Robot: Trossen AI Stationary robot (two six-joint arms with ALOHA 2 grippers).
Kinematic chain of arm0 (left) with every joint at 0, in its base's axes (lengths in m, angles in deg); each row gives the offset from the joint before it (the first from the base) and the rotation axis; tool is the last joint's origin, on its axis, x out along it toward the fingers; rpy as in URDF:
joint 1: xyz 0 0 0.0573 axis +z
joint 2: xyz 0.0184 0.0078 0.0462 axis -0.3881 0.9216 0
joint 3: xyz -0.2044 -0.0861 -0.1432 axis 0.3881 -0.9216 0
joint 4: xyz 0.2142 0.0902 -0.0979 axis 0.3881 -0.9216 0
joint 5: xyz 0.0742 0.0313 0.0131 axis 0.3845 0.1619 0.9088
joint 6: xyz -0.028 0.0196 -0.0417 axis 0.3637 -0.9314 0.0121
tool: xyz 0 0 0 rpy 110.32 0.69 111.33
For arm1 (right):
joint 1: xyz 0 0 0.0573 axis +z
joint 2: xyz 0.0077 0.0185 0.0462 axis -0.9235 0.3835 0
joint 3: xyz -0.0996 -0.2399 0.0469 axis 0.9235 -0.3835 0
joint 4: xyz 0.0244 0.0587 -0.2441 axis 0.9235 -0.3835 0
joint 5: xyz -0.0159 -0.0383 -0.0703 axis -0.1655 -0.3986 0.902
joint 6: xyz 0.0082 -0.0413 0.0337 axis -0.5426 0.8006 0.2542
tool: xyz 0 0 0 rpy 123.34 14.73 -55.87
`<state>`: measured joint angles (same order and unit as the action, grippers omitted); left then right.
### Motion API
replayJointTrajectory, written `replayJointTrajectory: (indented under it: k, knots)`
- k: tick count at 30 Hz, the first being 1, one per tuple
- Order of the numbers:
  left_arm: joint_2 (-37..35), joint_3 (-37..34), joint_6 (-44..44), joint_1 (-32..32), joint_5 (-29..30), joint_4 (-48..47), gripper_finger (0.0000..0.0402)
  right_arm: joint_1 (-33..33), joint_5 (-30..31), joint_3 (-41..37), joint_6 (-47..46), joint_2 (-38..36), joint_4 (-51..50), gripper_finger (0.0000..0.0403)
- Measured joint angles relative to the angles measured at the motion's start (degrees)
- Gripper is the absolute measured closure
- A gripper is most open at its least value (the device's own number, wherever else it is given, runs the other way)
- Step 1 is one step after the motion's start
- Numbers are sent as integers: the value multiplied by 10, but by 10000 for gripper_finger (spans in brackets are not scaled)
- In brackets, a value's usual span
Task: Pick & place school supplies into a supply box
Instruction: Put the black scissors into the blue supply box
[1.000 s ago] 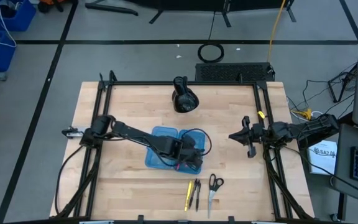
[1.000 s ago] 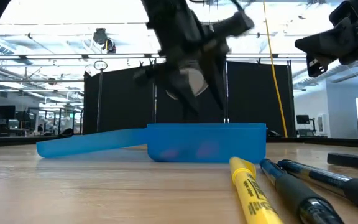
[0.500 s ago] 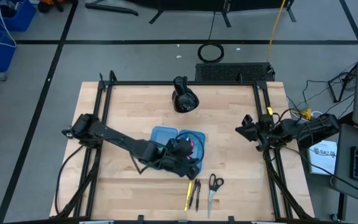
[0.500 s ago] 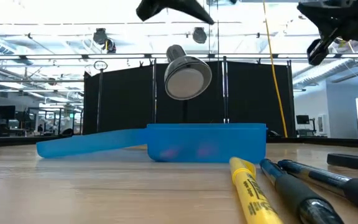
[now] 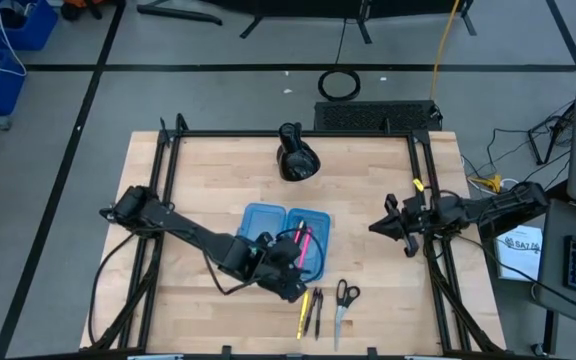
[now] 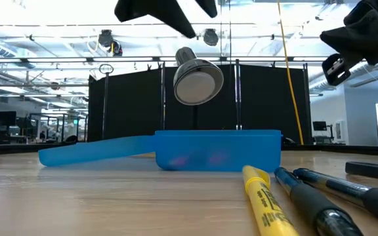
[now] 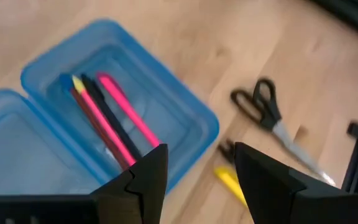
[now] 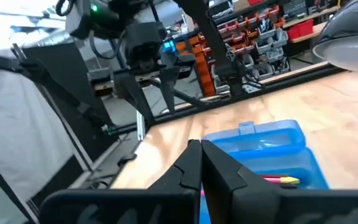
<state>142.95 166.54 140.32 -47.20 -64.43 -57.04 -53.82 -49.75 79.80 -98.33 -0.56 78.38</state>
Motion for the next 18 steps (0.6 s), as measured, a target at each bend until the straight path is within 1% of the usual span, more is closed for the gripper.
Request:
replayJointTrajectory:
  k: [3, 8, 11, 13, 15, 18]
  knots:
    - [0, 0, -4, 1, -32, -4, 213, 0, 0, 0, 20, 9, -2, 403]
    - [0, 0, -21, -7, -48, -3, 213, 0, 1, 0, 49, 29, -6, 403]
    - [0, 0, -23, -17, -82, -3, 213, 0, 2, 0, 62, 42, -11, 403]
    - [2, 0, -8, -29, -99, -1, 213, 0, 2, 0, 69, 51, -16, 403]
    - [10, 0, 15, -39, -100, 12, 213, 0, 2, 0, 74, 61, -15, 403]
    - [33, 0, 25, -52, -92, 37, 213, 0, 2, 0, 95, 74, -17, 403]
